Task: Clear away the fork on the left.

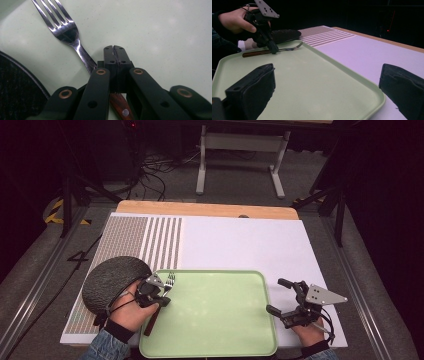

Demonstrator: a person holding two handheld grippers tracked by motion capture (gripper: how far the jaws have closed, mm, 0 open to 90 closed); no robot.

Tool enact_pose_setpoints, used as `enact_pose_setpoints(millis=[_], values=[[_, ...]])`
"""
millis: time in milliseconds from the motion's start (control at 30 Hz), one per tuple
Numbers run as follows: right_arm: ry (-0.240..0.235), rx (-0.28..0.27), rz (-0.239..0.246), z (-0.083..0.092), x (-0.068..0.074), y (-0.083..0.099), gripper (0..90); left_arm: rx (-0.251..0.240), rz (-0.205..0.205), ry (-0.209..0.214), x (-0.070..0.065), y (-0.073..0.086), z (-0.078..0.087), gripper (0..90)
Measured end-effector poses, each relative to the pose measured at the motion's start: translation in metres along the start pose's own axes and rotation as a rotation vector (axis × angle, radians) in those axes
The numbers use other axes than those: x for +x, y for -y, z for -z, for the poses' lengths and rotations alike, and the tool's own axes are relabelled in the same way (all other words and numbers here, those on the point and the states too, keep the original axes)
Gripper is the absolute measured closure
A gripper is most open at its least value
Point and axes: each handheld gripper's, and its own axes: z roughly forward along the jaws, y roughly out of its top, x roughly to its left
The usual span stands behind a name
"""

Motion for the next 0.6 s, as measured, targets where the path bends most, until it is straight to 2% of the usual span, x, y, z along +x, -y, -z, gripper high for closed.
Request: enact_pose_setpoints(millis=[300,400,533,600], values=[[0.002,0.001,0.001,0.0001,0.0,0.0,1.3,0.015,0.04,-0.031,0.0032,0.0025,0.0039,90.0],[0.001,0.001,0.001,0.0,0.0,0.0,1.3,0.04,0.044,-0.073,0.0032,0.0026,0.0066,90.0],[0.002,0.001,0.001,0.0002,0.0,0.0,1.3,0.056,0.069,-0.082,0.0034,0.0036,0.0087,90.0],[0.002,0.001,0.001,0.0003,0.0,0.0,1.3,0.054,0.067,-0.077,0.0037,0.0036,0.0088,90.0]])
